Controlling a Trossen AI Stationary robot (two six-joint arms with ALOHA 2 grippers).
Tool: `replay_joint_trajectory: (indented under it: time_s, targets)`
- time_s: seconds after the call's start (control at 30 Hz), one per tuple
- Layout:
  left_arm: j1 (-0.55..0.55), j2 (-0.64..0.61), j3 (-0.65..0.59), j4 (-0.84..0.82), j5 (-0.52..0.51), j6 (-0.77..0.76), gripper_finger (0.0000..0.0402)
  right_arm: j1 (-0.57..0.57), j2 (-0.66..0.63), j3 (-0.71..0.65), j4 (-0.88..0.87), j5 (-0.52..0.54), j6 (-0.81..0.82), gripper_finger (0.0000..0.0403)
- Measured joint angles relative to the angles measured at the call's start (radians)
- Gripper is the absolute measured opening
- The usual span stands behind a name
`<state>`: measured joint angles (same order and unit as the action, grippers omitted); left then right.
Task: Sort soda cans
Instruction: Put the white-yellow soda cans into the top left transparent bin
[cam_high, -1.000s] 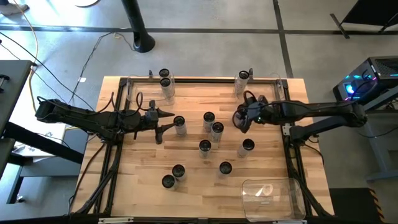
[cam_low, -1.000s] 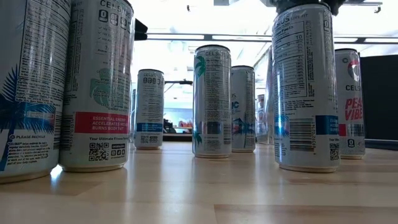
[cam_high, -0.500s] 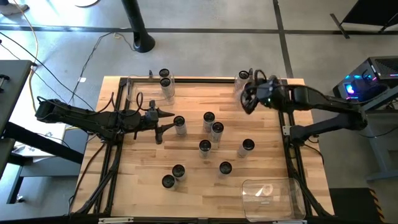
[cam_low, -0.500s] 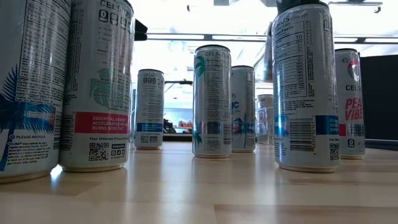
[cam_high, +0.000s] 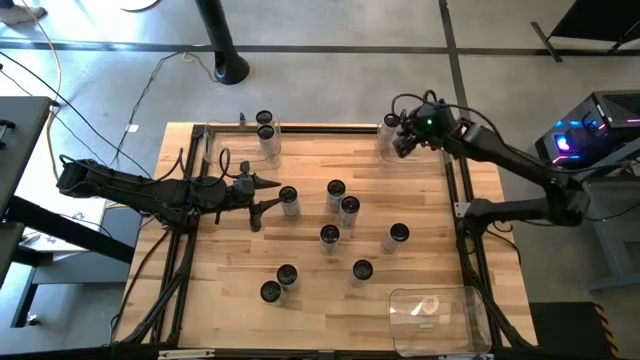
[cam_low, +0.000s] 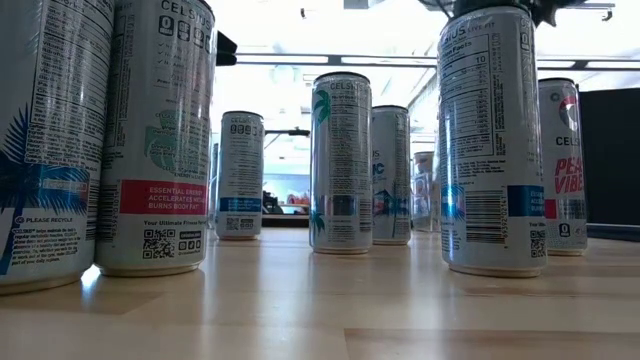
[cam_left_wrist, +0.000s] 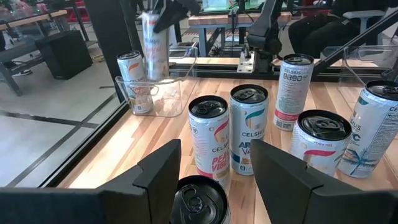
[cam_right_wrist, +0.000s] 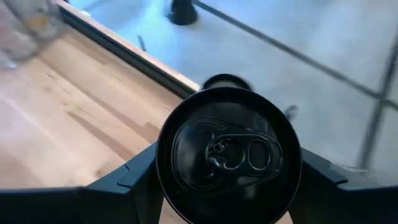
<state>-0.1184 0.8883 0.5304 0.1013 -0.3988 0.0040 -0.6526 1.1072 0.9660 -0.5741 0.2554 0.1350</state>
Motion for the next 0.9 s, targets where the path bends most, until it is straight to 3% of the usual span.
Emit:
replay_joint_trajectory:
  time_s: [0.17, 0.9]
  targets:
    - [0.0, 0.0, 0.0, 0.001, 0.0, 0.0, 0.0186, -0.03, 0.01, -0.077, 0.085, -0.077, 0.044, 0.0239]
    - [0.0, 0.0, 0.0, 0.007, 0.0, 0.0, 0.0186, -0.03, 0.208, -0.098, 0.179, -0.13, 0.076, 0.024]
